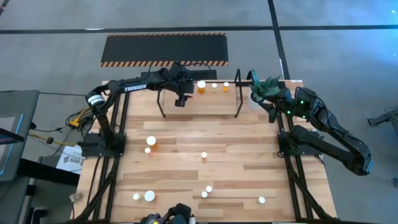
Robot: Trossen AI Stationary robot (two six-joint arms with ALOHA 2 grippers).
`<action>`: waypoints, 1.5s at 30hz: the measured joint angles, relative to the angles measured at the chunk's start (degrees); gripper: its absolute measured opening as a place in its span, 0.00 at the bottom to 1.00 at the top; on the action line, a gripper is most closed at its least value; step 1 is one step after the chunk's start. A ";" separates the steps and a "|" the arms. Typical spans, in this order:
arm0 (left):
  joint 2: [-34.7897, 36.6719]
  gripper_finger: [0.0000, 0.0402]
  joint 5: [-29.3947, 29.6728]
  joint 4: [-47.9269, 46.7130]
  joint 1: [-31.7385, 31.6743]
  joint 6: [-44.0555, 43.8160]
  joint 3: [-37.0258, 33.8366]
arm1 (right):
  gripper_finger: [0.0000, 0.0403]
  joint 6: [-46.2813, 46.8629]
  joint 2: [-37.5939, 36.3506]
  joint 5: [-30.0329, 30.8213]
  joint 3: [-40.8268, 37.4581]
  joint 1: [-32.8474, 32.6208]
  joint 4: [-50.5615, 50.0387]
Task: Pick and place medicine bottles onto shelf by color
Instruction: Put the top right small pink pill bottle on the shelf
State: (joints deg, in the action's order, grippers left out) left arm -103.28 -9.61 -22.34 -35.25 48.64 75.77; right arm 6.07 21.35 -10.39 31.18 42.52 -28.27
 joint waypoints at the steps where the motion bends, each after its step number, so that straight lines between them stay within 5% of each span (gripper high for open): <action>1: 0.00 0.54 0.60 0.04 0.02 -0.30 0.00 | 0.56 0.00 0.00 0.00 0.00 -0.02 0.00; 45: -2.86 0.53 0.90 -2.22 -0.52 -9.93 -0.02 | 0.56 0.00 0.02 0.00 0.00 -0.04 0.00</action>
State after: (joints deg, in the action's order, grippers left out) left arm -106.15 -8.71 -24.56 -35.77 38.72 75.75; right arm 6.07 21.37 -10.39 31.18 42.48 -28.27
